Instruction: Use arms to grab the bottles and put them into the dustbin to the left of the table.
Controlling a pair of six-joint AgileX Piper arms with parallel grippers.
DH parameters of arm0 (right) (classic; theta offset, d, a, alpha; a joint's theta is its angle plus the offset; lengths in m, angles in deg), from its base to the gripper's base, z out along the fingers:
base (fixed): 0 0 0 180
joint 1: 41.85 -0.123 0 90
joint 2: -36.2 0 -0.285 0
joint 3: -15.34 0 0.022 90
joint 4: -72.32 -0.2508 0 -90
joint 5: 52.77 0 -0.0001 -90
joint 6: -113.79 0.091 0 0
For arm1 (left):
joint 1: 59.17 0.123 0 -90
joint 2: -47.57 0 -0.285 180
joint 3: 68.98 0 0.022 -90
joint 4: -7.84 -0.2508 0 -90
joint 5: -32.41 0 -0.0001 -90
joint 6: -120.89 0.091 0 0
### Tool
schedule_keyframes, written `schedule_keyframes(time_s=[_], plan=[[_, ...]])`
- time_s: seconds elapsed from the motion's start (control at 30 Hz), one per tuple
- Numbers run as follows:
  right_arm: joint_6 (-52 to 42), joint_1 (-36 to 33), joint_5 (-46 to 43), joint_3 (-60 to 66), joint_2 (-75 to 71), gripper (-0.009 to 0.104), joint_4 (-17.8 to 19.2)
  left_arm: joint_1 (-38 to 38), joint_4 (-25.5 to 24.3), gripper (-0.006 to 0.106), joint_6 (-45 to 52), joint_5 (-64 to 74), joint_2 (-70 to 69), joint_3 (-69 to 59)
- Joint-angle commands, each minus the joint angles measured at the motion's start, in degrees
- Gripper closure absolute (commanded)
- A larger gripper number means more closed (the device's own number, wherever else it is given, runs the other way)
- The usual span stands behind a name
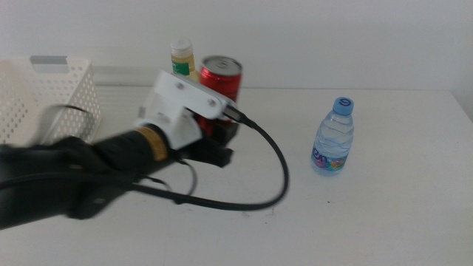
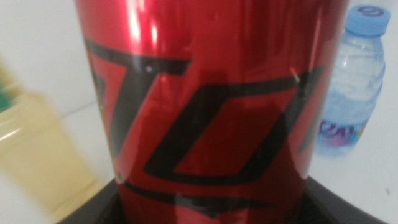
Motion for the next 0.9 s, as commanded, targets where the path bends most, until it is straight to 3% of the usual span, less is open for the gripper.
schedule_keyframes(time_s=[0.0,0.23,0.33,0.47,0.67,0.87], plan=[[-0.18,0.47,-0.85,0.22,-0.24,0.005,0.37,-0.23,-0.76,0.102,-2.99,9.71,-7.53,-0.13],[-0.18,0.47,-0.85,0.22,-0.24,0.005,0.37,2.68,4.75,0.102,-0.52,46.86,-19.38,9.0],[-0.18,0.47,-0.85,0.22,-0.24,0.005,0.37,8.77,9.06,0.102,9.44,61.87,-18.38,17.7],[-0.18,0.44,-0.75,0.22,-0.24,0.005,0.38,22.43,15.8,0.102,22.82,75.76,-13.95,30.16],[-0.18,0.44,-0.75,0.22,-0.24,0.005,0.38,39.05,19.65,0.102,30.58,84.22,-3.49,43.52],[-0.18,0.44,-0.75,0.22,-0.24,0.005,0.38,47.11,19.09,0.102,31.98,80.43,7.42,46.08]])
